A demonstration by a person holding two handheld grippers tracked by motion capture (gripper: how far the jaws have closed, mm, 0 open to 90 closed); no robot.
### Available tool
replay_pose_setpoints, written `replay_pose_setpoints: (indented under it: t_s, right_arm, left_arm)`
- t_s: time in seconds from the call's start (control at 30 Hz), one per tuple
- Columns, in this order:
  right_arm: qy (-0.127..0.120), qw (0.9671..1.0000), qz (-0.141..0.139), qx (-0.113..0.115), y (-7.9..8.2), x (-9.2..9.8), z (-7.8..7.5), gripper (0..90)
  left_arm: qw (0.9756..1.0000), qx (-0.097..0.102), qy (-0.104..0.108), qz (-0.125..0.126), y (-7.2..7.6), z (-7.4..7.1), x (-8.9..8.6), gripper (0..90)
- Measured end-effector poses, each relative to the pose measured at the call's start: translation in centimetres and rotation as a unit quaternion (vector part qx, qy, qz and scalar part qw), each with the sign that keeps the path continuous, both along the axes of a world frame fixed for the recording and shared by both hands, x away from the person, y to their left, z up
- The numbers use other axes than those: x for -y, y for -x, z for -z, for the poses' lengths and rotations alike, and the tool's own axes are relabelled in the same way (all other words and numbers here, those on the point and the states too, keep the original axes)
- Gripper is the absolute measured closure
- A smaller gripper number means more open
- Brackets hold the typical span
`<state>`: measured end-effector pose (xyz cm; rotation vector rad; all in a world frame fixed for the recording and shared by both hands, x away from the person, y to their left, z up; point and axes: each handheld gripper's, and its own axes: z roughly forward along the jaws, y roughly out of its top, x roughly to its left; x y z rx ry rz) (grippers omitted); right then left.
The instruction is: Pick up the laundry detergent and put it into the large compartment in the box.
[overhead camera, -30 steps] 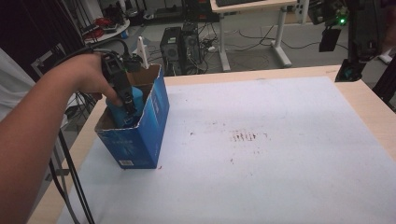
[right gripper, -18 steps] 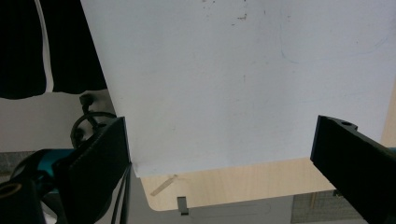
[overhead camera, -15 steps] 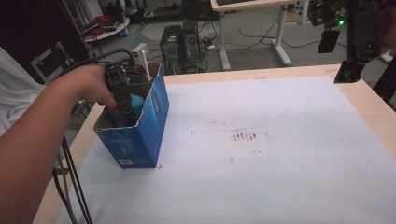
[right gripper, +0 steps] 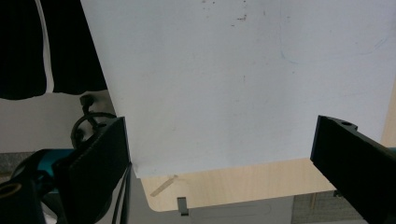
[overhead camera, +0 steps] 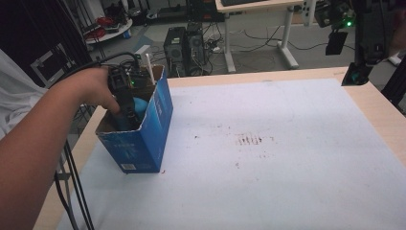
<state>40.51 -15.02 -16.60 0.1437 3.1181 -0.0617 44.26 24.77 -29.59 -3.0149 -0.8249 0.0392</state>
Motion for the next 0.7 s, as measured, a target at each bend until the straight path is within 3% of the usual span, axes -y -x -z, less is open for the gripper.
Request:
replay_pose_setpoints:
  t_s: [0.13,0.33,0.7]
  right_arm:
    - [0.000,1.0000,0.003,0.001,0.1,0.1,0.0,3.6]
    - [-0.001,1.0000,0.005,0.001,0.2,0.2,-0.1,3.6]
    - [0.001,1.0000,0.005,0.001,0.2,0.1,-0.1,3.6]
  left_arm:
    - [1.0000,0.004,-0.001,-0.002,0.0,0.0,-0.1,33.6]
    - [0.9999,-0.009,-0.001,-0.005,0.1,-0.1,-0.1,31.3]
    - [1.0000,-0.002,0.002,-0.003,0.3,-1.1,-0.5,28.3]
